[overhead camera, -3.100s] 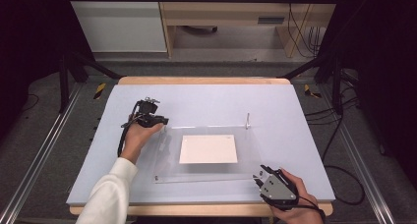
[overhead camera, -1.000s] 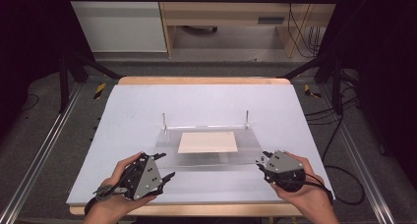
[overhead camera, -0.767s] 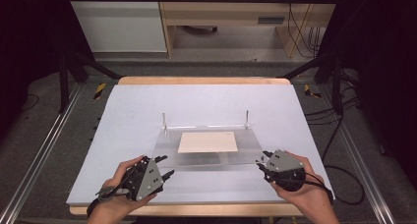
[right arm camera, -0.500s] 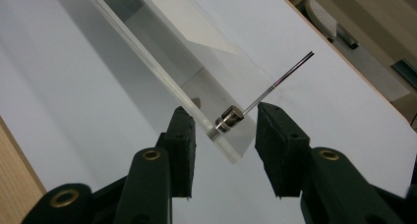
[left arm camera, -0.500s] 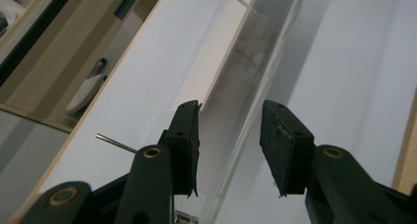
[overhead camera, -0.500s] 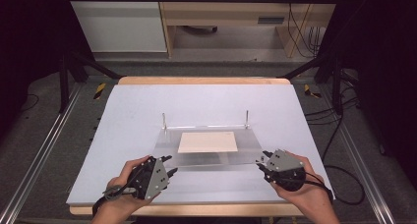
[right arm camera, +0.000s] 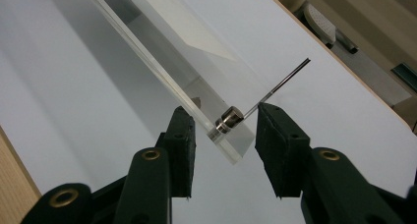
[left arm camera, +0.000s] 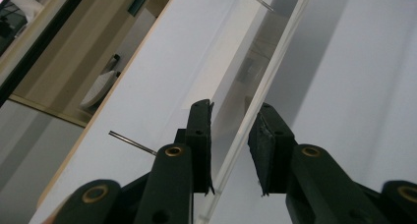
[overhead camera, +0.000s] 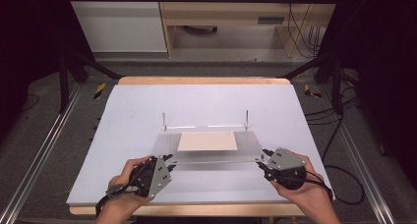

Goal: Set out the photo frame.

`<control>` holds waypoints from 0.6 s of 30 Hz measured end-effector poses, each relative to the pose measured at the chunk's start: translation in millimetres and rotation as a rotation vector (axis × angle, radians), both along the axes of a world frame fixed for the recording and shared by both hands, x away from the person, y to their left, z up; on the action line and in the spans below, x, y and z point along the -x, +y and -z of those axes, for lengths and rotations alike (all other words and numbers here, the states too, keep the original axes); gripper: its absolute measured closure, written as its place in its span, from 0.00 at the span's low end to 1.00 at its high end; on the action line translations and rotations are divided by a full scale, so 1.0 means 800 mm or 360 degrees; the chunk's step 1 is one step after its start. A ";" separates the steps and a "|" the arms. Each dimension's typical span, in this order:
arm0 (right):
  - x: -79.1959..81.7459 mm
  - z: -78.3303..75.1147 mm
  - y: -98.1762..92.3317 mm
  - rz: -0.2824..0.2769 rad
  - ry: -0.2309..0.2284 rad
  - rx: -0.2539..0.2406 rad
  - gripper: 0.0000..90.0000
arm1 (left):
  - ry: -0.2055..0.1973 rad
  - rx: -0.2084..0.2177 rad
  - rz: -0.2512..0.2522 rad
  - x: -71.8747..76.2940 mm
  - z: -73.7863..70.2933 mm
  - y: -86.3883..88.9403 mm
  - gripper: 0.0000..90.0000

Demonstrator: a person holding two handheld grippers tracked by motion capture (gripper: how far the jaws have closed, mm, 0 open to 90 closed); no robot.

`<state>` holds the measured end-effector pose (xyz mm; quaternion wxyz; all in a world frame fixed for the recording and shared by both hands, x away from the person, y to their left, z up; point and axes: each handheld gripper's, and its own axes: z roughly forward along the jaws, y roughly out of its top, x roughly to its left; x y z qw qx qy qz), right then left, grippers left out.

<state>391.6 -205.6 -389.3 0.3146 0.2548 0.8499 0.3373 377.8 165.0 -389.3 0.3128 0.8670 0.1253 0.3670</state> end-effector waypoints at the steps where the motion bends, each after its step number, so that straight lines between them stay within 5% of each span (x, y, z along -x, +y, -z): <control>1: -0.001 0.001 0.000 -0.0011 -0.0002 -0.0004 0.65 | 0.0004 0.0004 0.0002 0.000 0.000 0.000 0.78; 9: -0.007 0.010 0.007 -0.0074 -0.0068 -0.0017 0.54 | 0.0020 0.0035 0.0002 -0.004 -0.004 0.005 0.78; 12: -0.009 0.011 0.014 -0.0089 -0.0055 -0.0039 0.64 | 0.0022 0.0014 -0.0010 -0.004 -0.004 0.007 0.78; 18: -0.009 0.000 0.027 -0.0093 -0.0036 -0.0012 0.67 | 0.0058 0.0055 -0.0017 -0.011 -0.011 0.015 0.77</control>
